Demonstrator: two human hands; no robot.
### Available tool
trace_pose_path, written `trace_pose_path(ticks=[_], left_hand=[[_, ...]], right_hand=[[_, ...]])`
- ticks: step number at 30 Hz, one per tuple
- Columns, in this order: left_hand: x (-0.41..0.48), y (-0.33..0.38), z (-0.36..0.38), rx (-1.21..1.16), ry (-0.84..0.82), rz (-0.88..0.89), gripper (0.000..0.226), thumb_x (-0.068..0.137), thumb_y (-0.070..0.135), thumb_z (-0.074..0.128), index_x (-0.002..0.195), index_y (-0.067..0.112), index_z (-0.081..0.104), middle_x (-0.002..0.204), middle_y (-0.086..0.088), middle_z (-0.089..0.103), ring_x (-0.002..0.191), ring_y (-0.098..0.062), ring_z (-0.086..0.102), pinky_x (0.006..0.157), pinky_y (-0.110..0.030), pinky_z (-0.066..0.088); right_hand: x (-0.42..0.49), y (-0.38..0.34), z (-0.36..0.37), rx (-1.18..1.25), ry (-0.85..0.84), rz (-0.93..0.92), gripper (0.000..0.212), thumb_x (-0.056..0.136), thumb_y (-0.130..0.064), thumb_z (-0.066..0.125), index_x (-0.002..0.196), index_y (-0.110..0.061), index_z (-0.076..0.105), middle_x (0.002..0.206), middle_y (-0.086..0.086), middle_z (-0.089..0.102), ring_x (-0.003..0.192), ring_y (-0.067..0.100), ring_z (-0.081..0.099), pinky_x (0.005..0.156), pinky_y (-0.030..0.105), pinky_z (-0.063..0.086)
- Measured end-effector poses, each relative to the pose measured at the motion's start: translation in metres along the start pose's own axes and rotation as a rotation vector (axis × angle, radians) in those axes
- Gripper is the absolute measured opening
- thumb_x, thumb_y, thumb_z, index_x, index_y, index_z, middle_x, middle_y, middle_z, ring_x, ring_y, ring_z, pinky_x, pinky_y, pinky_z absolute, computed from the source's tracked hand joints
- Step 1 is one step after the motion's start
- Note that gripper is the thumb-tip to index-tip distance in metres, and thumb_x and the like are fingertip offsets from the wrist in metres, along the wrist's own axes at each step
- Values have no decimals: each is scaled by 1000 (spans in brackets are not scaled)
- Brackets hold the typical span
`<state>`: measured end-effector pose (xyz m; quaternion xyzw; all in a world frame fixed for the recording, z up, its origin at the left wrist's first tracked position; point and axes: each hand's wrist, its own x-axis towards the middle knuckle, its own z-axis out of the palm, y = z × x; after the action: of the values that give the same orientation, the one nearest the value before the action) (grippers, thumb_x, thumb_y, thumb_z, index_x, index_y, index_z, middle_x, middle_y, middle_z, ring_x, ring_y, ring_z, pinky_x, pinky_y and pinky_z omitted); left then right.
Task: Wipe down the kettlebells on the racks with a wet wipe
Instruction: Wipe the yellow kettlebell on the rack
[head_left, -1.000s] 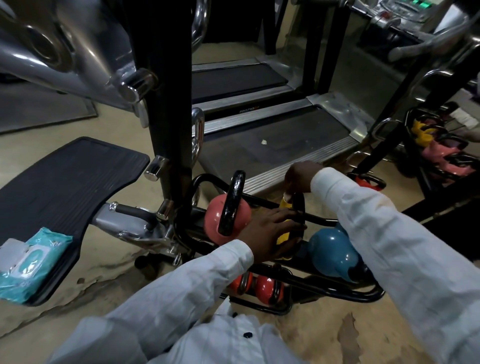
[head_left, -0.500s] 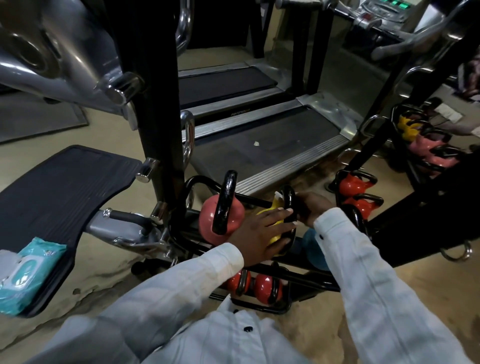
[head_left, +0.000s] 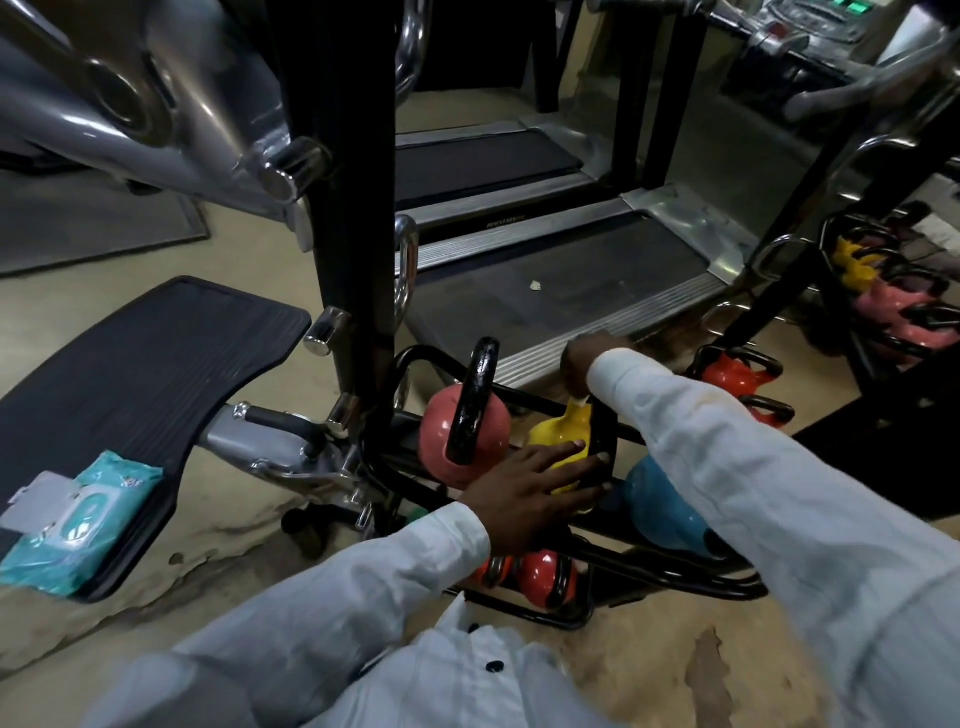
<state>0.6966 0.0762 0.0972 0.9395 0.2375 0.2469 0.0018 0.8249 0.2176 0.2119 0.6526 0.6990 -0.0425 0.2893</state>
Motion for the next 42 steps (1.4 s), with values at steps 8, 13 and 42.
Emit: trace_pose_path(ticks=[8,13,42], left_hand=[[1,4,-7,9,-12,-32,50,91,40,45,139,25,49,151,-2,41,132,-31,43,96,-41,38],[4,1,-12,-17,-30,-27,53,89,47,44,138,26,51,151,-1,41,131,-32,45,99,-43,40],[2,2,-13,36,-17,10,50,85,34,54,134,28,47,151,-2,42,138,-37,37,104,-57,36]], right_hand=[[-20,2,-14,-309,12,-112,50,83,-46,65,128,-25,59,138,1,53,131,27,45,106,44,36],[-34,46,19,215,251,-51,29,83,-52,62,102,-32,71,117,1,66,111,27,60,97,44,47],[-69,19,55,240,473,-51,23,78,-39,57,88,-27,74,101,-2,56,107,29,51,90,42,39]])
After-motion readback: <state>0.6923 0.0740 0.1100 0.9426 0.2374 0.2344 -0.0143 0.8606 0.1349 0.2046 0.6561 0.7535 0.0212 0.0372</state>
